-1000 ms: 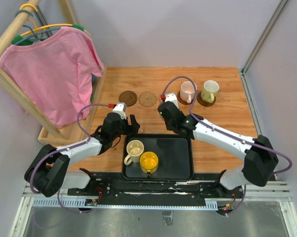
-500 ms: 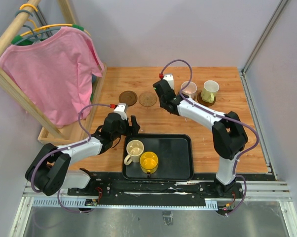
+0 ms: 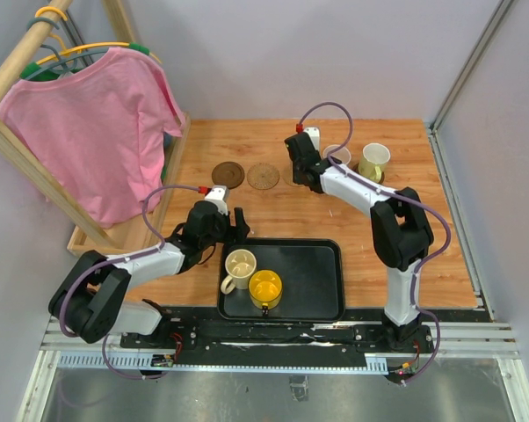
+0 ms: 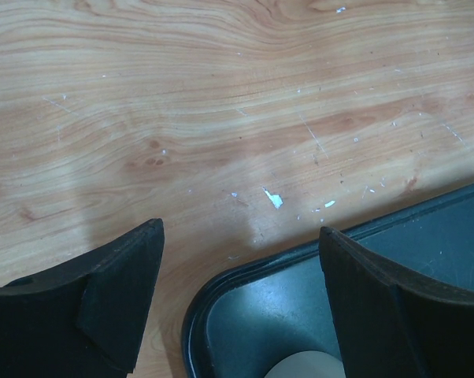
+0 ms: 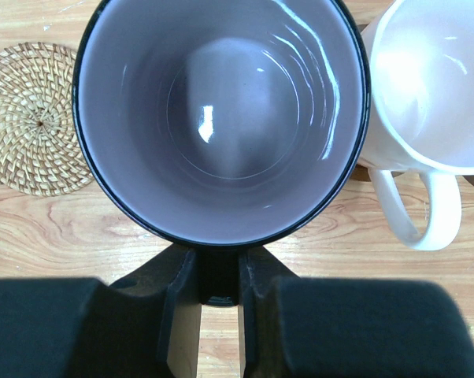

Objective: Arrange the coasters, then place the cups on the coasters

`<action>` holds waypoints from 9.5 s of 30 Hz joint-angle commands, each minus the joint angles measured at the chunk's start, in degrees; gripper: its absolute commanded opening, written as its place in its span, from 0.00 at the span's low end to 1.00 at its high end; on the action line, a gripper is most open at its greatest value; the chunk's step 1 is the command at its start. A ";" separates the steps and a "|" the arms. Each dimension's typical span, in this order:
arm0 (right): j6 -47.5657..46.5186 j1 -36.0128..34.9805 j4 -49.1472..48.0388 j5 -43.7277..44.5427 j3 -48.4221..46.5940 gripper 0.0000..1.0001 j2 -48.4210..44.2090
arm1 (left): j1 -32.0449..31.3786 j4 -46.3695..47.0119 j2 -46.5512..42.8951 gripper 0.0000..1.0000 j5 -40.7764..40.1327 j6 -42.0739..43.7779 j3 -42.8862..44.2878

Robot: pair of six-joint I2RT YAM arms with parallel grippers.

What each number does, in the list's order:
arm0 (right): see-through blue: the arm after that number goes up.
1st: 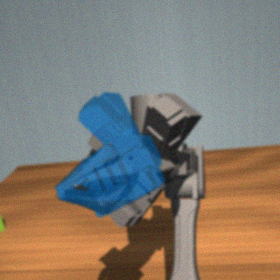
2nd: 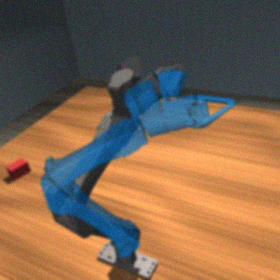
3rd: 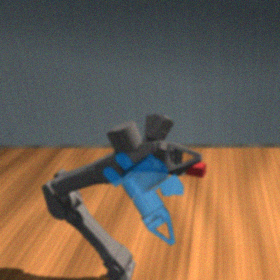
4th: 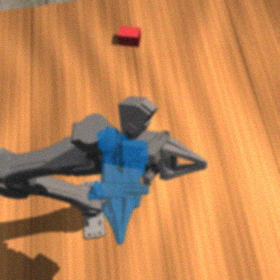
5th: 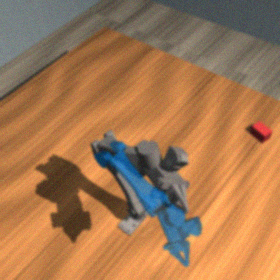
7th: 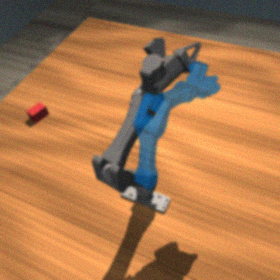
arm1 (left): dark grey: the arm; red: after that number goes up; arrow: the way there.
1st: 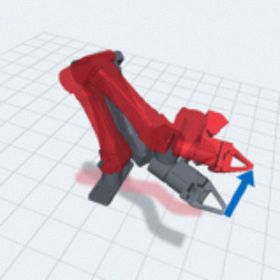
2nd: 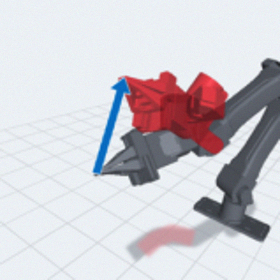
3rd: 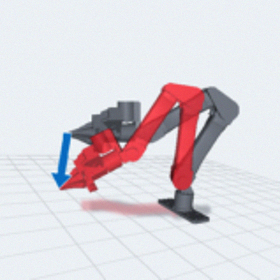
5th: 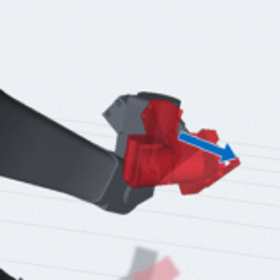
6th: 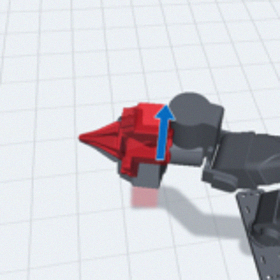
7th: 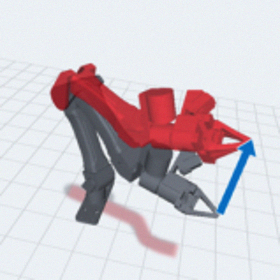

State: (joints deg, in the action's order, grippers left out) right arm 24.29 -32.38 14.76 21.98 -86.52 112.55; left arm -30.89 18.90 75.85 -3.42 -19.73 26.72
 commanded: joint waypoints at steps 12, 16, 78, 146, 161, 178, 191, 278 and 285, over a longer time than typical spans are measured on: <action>0.32 0.50 -2.10 -0.91 -6.75 0.01 5.36 | -0.48 -0.20 0.77 0.83 0.09 0.19 1.84; 0.30 0.61 -1.90 -0.84 -6.95 0.01 5.80 | -0.48 -0.18 0.76 0.83 0.02 0.04 1.77; 3.67 1.38 -0.96 -7.29 1.40 0.66 -0.25 | -0.48 -1.84 -3.59 0.83 -1.14 -0.81 0.77; 0.97 4.25 -7.54 -17.02 36.26 0.99 -38.44 | -27.55 -49.40 -25.26 0.67 -21.25 -28.61 2.29; 1.55 4.20 -8.29 -18.19 36.89 0.98 -36.97 | -27.54 -36.69 -20.46 0.59 -22.22 -20.01 0.02; 1.96 4.25 -8.52 -19.42 37.04 0.99 -36.98 | -27.49 -33.14 -13.96 0.01 -21.64 -16.22 1.27; 0.89 4.25 -8.09 -17.58 37.75 0.98 -39.06 | -27.49 -31.20 -12.07 0.00 -26.06 -8.39 9.11; -2.50 4.26 -5.80 -12.90 43.67 0.99 -43.56 | -2.59 -13.97 39.60 0.01 -18.52 0.50 52.70; -2.47 4.26 -5.89 -13.26 43.59 0.99 -43.23 | -2.60 -13.80 39.90 0.01 -19.07 0.44 52.18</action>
State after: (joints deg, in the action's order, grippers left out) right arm 22.06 -28.88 9.58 9.06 -41.82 69.06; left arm -33.54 -0.64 116.14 -20.34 -18.68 78.74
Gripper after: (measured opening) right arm 0.987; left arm 0.214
